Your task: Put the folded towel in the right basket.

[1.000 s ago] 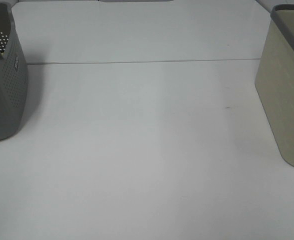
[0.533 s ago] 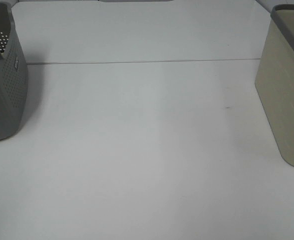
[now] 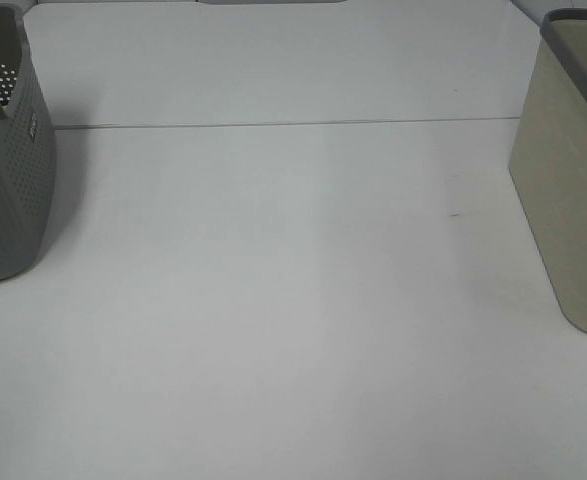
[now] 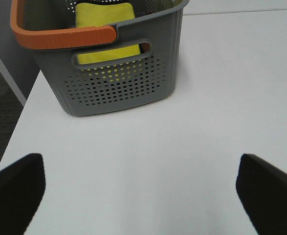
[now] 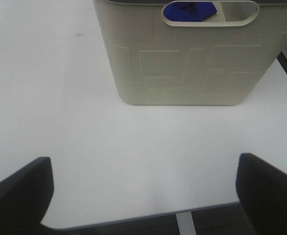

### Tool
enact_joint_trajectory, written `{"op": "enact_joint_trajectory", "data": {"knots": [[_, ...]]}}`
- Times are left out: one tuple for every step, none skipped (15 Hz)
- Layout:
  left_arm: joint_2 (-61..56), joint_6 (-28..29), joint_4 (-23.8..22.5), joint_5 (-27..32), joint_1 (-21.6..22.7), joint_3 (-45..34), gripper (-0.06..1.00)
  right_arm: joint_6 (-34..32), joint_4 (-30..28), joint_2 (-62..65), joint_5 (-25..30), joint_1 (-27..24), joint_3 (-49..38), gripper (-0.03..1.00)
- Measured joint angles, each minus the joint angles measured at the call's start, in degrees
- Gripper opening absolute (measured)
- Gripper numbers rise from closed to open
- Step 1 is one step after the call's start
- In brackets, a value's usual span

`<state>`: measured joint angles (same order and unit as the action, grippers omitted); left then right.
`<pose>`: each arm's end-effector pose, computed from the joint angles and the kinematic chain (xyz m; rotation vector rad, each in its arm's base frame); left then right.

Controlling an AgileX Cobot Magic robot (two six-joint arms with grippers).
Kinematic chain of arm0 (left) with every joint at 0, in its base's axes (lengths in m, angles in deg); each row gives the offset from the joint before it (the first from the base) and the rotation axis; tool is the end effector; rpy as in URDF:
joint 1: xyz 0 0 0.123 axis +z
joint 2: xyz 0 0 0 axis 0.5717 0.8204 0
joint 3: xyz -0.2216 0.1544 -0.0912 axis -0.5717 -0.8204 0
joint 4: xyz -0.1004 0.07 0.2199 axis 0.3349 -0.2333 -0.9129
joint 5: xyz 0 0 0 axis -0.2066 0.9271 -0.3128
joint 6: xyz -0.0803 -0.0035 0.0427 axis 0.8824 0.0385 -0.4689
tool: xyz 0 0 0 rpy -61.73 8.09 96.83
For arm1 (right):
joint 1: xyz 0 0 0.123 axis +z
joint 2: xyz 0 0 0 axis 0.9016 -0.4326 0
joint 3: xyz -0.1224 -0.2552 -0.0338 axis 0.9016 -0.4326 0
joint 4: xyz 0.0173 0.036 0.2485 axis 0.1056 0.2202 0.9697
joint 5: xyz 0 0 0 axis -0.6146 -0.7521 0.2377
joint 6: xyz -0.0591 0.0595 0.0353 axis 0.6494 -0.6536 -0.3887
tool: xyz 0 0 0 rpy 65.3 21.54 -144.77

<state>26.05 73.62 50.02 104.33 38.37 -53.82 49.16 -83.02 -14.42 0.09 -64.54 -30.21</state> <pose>-0.0058 -0.0004 0.2793 0.0232 2.0207 0.0920 -0.0027 -0.0089 0.2617 0.0529 2.1247 -0.1096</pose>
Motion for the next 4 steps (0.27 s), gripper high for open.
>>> {"op": "enact_joint_trajectory", "data": {"knots": [[0.0,0.0,0.0,0.0,0.0,0.0,0.99,0.0,0.0,0.0,0.0,0.0,0.0,0.98],[0.0,0.0,0.0,0.0,0.0,0.0,0.99,0.0,0.0,0.0,0.0,0.0,0.0,0.98],[0.0,0.0,0.0,0.0,0.0,0.0,0.99,0.0,0.0,0.0,0.0,0.0,0.0,0.98],[0.0,0.0,0.0,0.0,0.0,0.0,0.99,0.0,0.1,0.0,0.0,0.0,0.0,0.98]]}}
